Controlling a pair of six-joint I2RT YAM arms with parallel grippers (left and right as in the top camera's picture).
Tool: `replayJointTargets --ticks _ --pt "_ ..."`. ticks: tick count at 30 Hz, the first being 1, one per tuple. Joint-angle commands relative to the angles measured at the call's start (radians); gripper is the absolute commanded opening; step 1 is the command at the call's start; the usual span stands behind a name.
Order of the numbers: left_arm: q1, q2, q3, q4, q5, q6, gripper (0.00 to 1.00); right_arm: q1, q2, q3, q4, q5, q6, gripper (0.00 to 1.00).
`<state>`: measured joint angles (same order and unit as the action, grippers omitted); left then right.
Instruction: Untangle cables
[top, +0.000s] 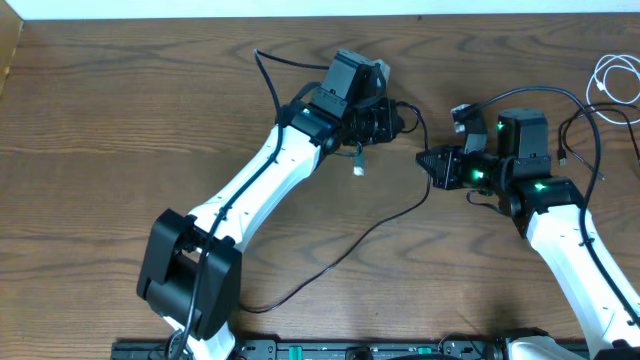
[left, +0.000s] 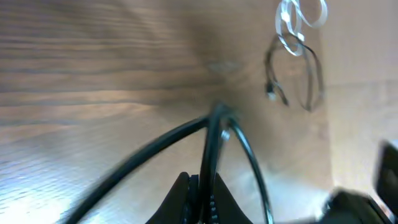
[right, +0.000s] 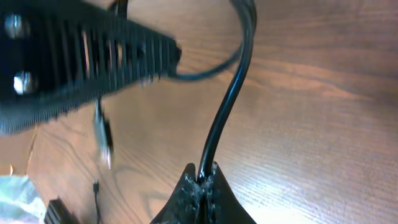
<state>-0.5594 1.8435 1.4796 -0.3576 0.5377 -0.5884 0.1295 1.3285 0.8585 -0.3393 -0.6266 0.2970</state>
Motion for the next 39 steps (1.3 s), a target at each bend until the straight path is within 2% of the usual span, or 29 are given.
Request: replayJointTargets --ticks 1,9,14,16,20,30,39 --pt "-0.018 0.0 0.001 -0.031 0.092 0.075 0.07 0.001 0.021 0.013 0.036 0.007 0.029 0.01" --pt "-0.038 0.0 0.001 -0.106 0.122 0.151 0.07 -0.012 0.025 0.013 0.092 0.007 0.048 0.01" --pt "-0.038 -0.001 0.001 -0.104 0.203 0.17 0.07 -0.012 0.045 0.013 0.124 0.008 0.052 0.01" --pt "-0.038 -0.003 0.001 -0.105 0.293 0.208 0.07 -0.012 0.076 0.013 0.132 0.038 0.058 0.01" --pt "-0.037 -0.019 0.001 -0.106 0.366 0.238 0.07 -0.019 0.109 0.013 0.134 0.057 0.061 0.01" --pt "-0.015 -0.127 0.001 -0.106 0.371 0.237 0.07 -0.032 0.155 0.013 0.026 0.257 0.135 0.01" --pt "0.055 -0.215 0.001 -0.117 0.371 0.237 0.07 -0.05 0.159 0.013 -0.045 0.325 0.18 0.01"
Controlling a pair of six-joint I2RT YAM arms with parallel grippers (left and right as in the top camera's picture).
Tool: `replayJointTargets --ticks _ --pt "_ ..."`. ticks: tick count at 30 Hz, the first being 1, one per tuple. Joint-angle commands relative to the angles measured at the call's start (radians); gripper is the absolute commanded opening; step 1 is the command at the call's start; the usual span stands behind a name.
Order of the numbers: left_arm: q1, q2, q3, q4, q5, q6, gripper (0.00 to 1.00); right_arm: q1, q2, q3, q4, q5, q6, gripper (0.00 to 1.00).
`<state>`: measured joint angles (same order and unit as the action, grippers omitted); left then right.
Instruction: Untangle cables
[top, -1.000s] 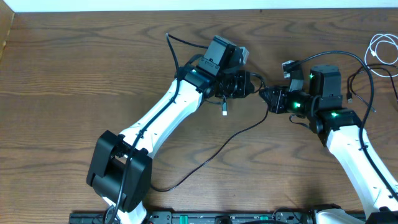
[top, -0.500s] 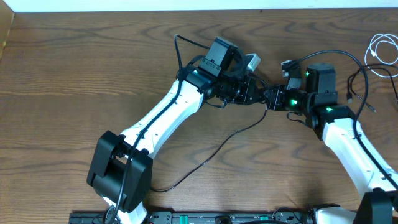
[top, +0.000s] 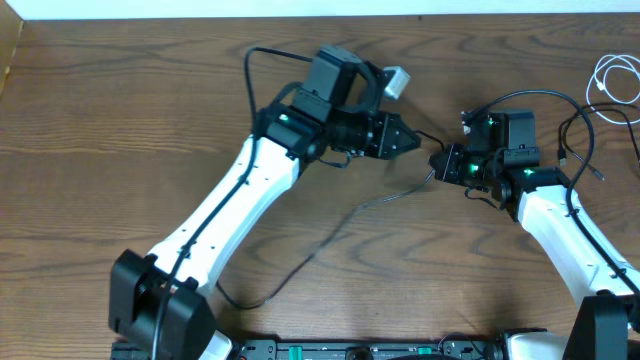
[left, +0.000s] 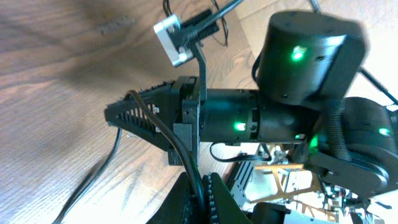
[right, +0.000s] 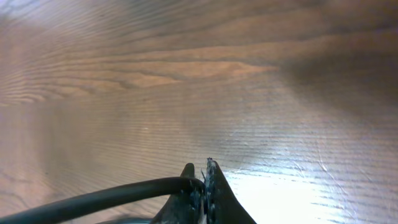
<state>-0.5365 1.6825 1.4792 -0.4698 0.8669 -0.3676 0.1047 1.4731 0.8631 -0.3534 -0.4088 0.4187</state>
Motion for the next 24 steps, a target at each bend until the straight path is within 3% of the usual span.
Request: replayJointTargets --ticks 1,2,5,7,8,9,11,14,16,18,20,24 --pt "0.04 -0.06 0.001 -0.005 0.042 0.016 0.07 -0.033 0.014 0.009 -0.042 0.119 0.062 0.01" --pt "0.051 -0.066 0.001 -0.005 0.041 0.016 0.07 -0.043 0.014 0.009 -0.051 0.123 0.063 0.02" --pt "0.089 -0.075 0.002 0.0 0.025 0.016 0.07 -0.089 0.01 0.011 -0.054 0.055 0.025 0.28" --pt "0.103 -0.075 0.002 0.002 0.02 0.015 0.07 -0.119 0.003 0.019 -0.027 -0.105 -0.082 0.48" --pt "0.106 -0.075 0.002 0.002 0.019 0.016 0.07 -0.132 -0.004 0.03 -0.019 -0.211 -0.152 0.51" --pt "0.106 -0.075 0.002 0.002 0.019 0.016 0.07 -0.137 -0.009 0.039 -0.02 -0.248 -0.173 0.47" --pt "0.106 -0.075 0.002 0.002 0.004 0.016 0.07 -0.143 -0.02 0.066 -0.039 -0.262 -0.174 0.01" --pt "0.106 -0.075 0.002 0.001 -0.007 0.015 0.07 -0.143 -0.037 0.103 -0.056 -0.298 -0.235 0.01" --pt "0.106 -0.075 0.002 0.001 -0.007 0.009 0.07 -0.142 -0.044 0.125 -0.069 -0.321 -0.283 0.13" --pt "0.106 -0.075 0.002 -0.001 -0.005 0.0 0.07 -0.142 -0.042 0.134 -0.076 -0.327 -0.335 0.36" --pt "0.106 -0.076 0.002 0.0 0.003 -0.005 0.08 -0.142 -0.031 0.132 -0.079 -0.324 -0.394 0.5" --pt "0.106 -0.076 0.002 0.0 0.016 -0.032 0.08 -0.142 0.044 0.132 -0.096 -0.438 -0.57 0.61"
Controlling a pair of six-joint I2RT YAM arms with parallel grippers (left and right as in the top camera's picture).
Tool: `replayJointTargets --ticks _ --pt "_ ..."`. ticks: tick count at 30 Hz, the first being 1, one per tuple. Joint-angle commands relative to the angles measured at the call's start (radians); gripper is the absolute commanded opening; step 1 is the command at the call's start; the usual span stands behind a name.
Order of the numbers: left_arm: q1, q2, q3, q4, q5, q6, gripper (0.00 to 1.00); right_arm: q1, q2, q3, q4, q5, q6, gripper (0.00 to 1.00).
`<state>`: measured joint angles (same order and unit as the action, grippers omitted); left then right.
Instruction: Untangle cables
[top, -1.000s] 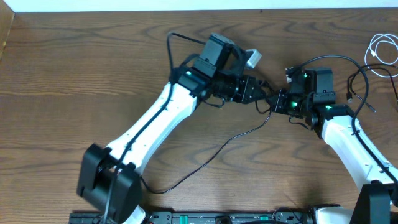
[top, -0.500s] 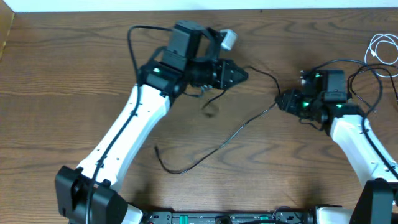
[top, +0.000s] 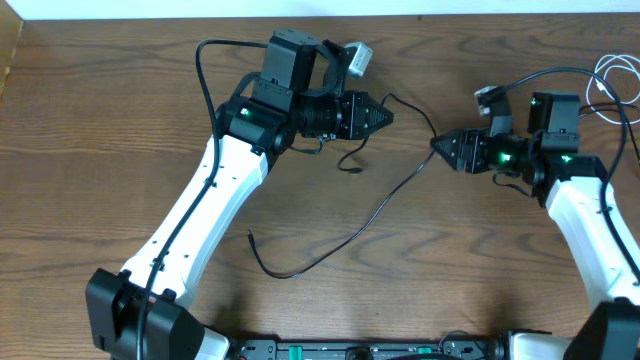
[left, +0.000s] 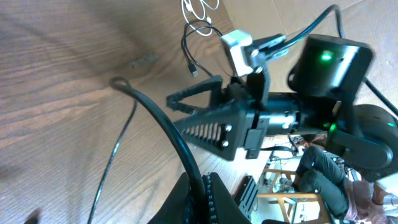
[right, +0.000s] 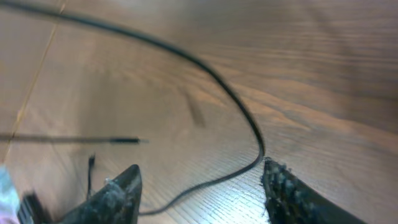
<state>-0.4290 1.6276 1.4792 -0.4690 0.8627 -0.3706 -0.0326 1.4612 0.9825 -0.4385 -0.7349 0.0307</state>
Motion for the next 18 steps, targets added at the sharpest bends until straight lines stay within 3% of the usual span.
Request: replayJointTargets --ticks 1,6,14,16,18 --pt "-0.001 -0.021 0.002 -0.001 0.02 -0.042 0.07 -0.005 0.078 0.012 -0.013 -0.135 -0.209 0.62" --pt "-0.001 -0.021 0.002 -0.001 0.05 -0.068 0.07 0.005 0.222 0.012 -0.003 -0.162 -0.305 0.63" --pt "0.014 -0.021 0.002 0.002 0.072 -0.126 0.08 0.045 0.365 0.012 0.14 -0.223 -0.233 0.61" --pt "0.022 -0.021 0.002 0.002 0.073 -0.147 0.07 0.069 0.385 0.012 0.196 -0.236 -0.182 0.56" --pt "0.032 -0.021 0.002 0.002 0.072 -0.159 0.07 0.107 0.402 0.012 0.28 -0.236 -0.103 0.4"
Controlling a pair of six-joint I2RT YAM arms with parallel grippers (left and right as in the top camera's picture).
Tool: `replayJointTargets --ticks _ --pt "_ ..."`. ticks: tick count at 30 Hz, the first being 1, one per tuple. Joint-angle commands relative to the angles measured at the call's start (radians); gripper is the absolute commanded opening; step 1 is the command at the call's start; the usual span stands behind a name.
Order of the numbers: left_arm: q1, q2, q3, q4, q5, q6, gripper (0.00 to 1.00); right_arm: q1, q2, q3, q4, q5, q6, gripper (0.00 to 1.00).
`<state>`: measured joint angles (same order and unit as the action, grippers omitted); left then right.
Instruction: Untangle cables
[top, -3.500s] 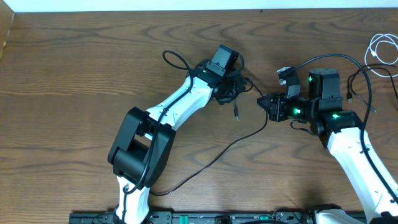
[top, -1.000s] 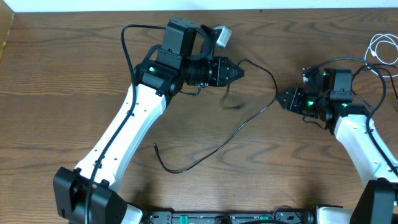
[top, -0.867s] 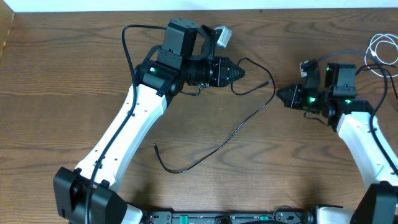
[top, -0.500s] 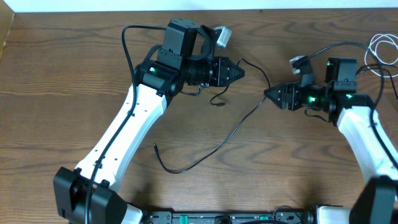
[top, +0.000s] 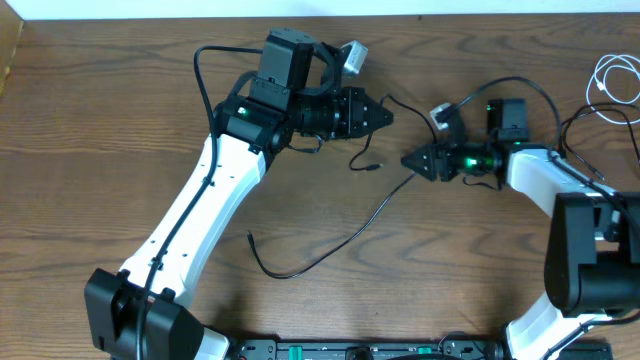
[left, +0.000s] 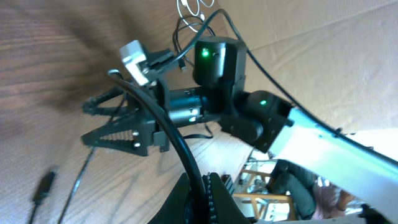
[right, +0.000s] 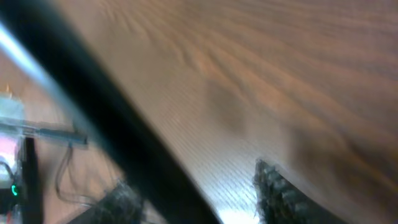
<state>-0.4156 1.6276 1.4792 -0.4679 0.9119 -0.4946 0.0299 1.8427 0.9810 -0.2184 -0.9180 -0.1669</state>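
Observation:
A long black cable (top: 330, 245) trails across the wooden table from a free end at lower left up to both grippers. My left gripper (top: 387, 114) is shut on its upper part; the left wrist view shows the cable (left: 163, 118) pinched at the left gripper (left: 200, 186). My right gripper (top: 407, 160) stands open just right of the left one, also visible in the left wrist view (left: 87, 124). In the blurred right wrist view the cable (right: 93, 106) runs down between the spread fingers (right: 280, 186) of the right gripper (right: 199, 202).
A thin dark cable with a small plug (top: 368, 166) lies below the left gripper. A white coiled cable (top: 615, 80) and another black cable (top: 575, 130) lie at the far right. The table's back edge is close behind the left arm.
My right gripper, still open, has moved left and a little nearer, and the black cable now runs between its fingers. The thin cable's plug shifted slightly right. The left arm hardly moved.
At first both grippers were shut on the black cable, close together at mid-table. They still held it a moment later, farther back. Then the right gripper was open and apart, and the left held the cable farther left. Now the right gripper is back at the cable.

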Motion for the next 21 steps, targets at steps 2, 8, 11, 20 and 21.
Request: replayJointTargets --ticks 2,8,11,20,21 --pt "0.024 -0.021 0.002 0.001 0.023 -0.035 0.07 0.066 0.021 0.014 0.105 -0.035 0.167 0.15" --pt "0.076 -0.021 0.002 0.001 -0.01 -0.056 0.07 0.06 -0.01 0.029 0.152 0.018 0.441 0.01" --pt "0.113 -0.021 0.002 -0.001 -0.075 -0.057 0.08 0.035 -0.085 0.072 0.096 0.034 0.466 0.01" --pt "0.14 -0.021 0.002 -0.006 -0.244 -0.056 0.37 -0.082 -0.289 0.516 -0.499 0.378 0.367 0.01" --pt "0.14 -0.021 0.002 -0.006 -0.244 -0.057 0.38 -0.098 -0.285 0.587 -0.569 0.407 0.346 0.01"
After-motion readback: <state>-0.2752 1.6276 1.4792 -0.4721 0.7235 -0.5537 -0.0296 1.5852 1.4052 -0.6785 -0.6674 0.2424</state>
